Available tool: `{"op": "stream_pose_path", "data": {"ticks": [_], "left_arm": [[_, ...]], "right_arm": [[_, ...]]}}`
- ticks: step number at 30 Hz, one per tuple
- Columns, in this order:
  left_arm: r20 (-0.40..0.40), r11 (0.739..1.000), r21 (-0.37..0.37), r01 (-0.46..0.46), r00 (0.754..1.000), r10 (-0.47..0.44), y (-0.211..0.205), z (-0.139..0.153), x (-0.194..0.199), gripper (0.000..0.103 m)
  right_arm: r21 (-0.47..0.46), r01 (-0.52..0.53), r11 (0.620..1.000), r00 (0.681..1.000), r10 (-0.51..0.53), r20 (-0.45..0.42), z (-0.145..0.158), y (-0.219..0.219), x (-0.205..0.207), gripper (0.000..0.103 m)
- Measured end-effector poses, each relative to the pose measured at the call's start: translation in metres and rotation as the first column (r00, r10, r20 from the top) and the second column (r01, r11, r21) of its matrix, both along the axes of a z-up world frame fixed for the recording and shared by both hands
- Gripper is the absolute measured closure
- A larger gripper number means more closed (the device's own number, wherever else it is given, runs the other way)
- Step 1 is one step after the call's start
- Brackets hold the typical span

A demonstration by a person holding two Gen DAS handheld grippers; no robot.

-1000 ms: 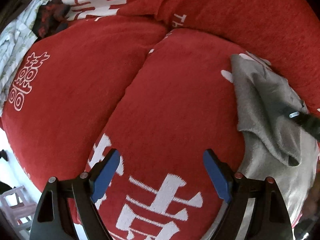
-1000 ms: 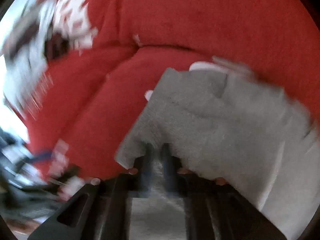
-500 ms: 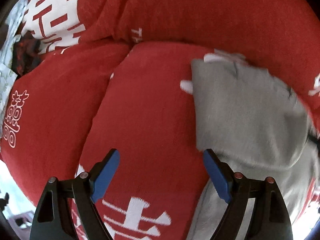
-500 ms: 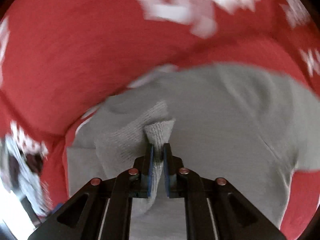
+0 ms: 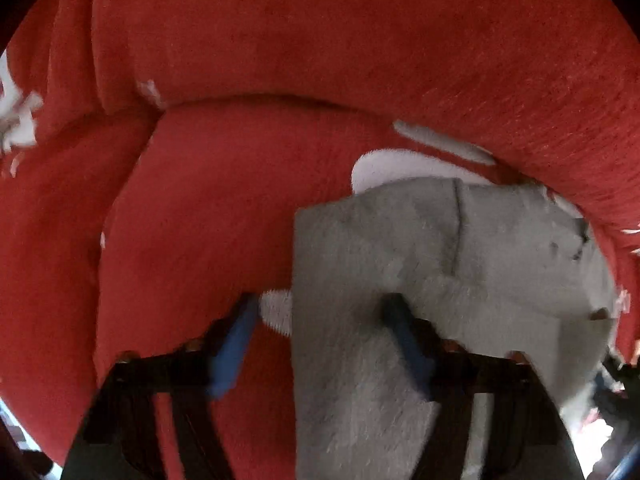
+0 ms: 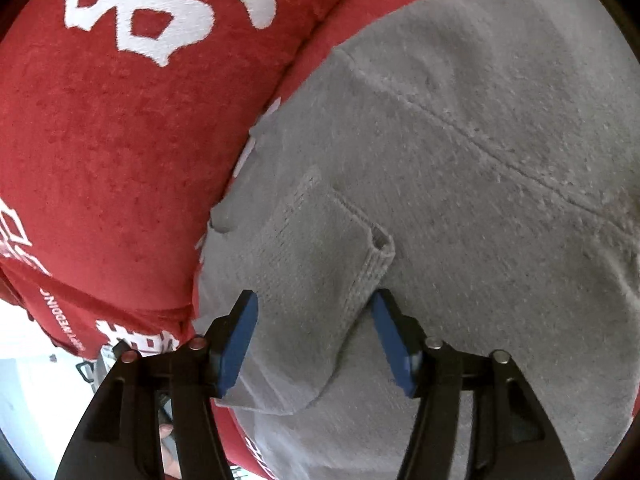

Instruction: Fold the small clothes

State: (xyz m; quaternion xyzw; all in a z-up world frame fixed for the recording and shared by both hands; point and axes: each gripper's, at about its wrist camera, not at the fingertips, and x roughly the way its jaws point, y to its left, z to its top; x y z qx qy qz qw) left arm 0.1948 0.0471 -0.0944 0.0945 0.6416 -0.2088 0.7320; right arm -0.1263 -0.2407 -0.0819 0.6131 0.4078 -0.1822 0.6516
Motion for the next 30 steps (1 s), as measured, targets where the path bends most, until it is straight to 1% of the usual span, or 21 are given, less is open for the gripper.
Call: {"op": "stream_pose_path", "data": {"ticks": [1,2,5,6,8,9,11,13,15,16,17,18,19,20,22,23,25,26,28,29,30], "left_arm": [[0.003,1.0,-0.028,0.008,1.0,-0.008,-0.002,0.003,-0.001,0.088],[0.016,1.0,-0.026,0.01,1.0,-0.01,-0.005,0.009,-0.003,0.091],[0.084,1.0,-0.018,0.023,0.996,-0.021,-0.006,0.022,-0.006,0.093],[0.09,1.0,-0.019,0.021,0.996,-0.019,-0.005,0.023,-0.005,0.093],[0.082,1.0,-0.028,0.003,0.997,-0.001,-0.003,0.021,-0.004,0.093],[0.078,0.999,-0.033,-0.004,0.997,0.007,-0.002,0.02,-0.003,0.093],[0.068,0.998,-0.052,-0.027,0.997,0.031,-0.003,0.018,-0.003,0.092],[0.078,0.998,-0.051,-0.031,0.996,0.035,-0.002,0.018,-0.003,0.092],[0.116,0.999,-0.013,-0.046,0.992,0.047,0.0,0.021,-0.004,0.092],[0.119,0.999,-0.003,-0.051,0.992,0.051,0.002,0.021,-0.004,0.092],[0.115,0.998,0.006,-0.062,0.991,0.061,0.007,0.022,-0.003,0.092],[0.107,0.997,0.011,-0.07,0.992,0.069,0.013,0.023,-0.002,0.092],[0.102,0.997,0.016,-0.077,0.992,0.075,0.021,0.025,0.0,0.092],[0.1,0.996,0.022,-0.081,0.992,0.078,0.028,0.027,0.0,0.092],[0.086,0.996,0.027,-0.081,0.993,0.078,0.04,0.03,-0.004,0.092],[0.077,0.997,0.025,-0.078,0.994,0.075,0.049,0.032,-0.008,0.092],[0.064,0.997,0.033,-0.07,0.996,0.068,0.064,0.033,-0.017,0.092],[0.056,0.997,0.04,-0.069,0.996,0.066,0.069,0.032,-0.022,0.092],[0.046,0.996,0.047,-0.07,0.997,0.068,0.077,0.031,-0.028,0.092],[0.039,0.996,0.05,-0.076,0.997,0.074,0.084,0.03,-0.033,0.09],[0.035,0.995,0.049,-0.082,0.996,0.08,0.089,0.03,-0.036,0.062]], "right_arm": [[-0.003,-0.026,1.0,0.999,0.026,-0.026,-0.001,0.002,0.009,0.097],[-0.017,-0.055,0.998,0.998,0.054,-0.042,0.002,0.002,0.015,0.095],[-0.129,-0.122,0.984,0.992,0.123,0.006,0.032,-0.003,0.035,0.096],[-0.18,-0.122,0.976,0.991,0.13,0.032,0.046,-0.006,0.042,0.096],[-0.247,-0.103,0.964,0.992,0.118,0.049,0.066,-0.019,0.041,0.096],[-0.271,-0.093,0.958,0.993,0.11,0.047,0.072,-0.025,0.036,0.096],[-0.292,-0.092,0.952,0.995,0.102,0.018,0.07,-0.035,0.028,0.096],[-0.265,-0.09,0.96,0.996,0.088,-0.022,0.057,-0.042,0.019,0.096],[-0.229,-0.097,0.968,0.994,0.084,-0.063,0.039,-0.042,0.009,0.096],[-0.216,-0.097,0.972,0.993,0.081,-0.085,0.03,-0.042,0.004,0.096],[-0.199,-0.095,0.975,0.992,0.075,-0.104,0.022,-0.04,-0.001,0.095],[-0.172,-0.086,0.981,0.99,0.065,-0.124,0.013,-0.038,-0.008,0.093],[-0.157,-0.07,0.985,0.989,0.048,-0.14,0.008,-0.036,-0.013,0.091],[-0.152,-0.044,0.987,0.991,0.023,-0.136,0.008,-0.035,-0.019,0.091],[-0.159,-0.031,0.987,0.99,0.008,-0.142,0.016,-0.028,-0.023,0.077],[-0.159,-0.039,0.986,0.992,0.019,-0.128,0.022,-0.023,-0.023,0.062],[-0.103,-0.072,0.992,0.997,0.069,-0.031,0.029,-0.001,-0.011,0.061],[-0.055,-0.109,0.993,0.994,0.109,0.013,0.029,0.015,0.0,0.061],[0.012,-0.18,0.984,0.981,0.179,0.068,0.025,0.048,0.023,0.061],[0.05,-0.224,0.973,0.971,0.219,0.099,0.022,0.068,0.038,0.061],[0.089,-0.28,0.956,0.955,0.268,0.132,0.016,0.095,0.057,0.061]]}}
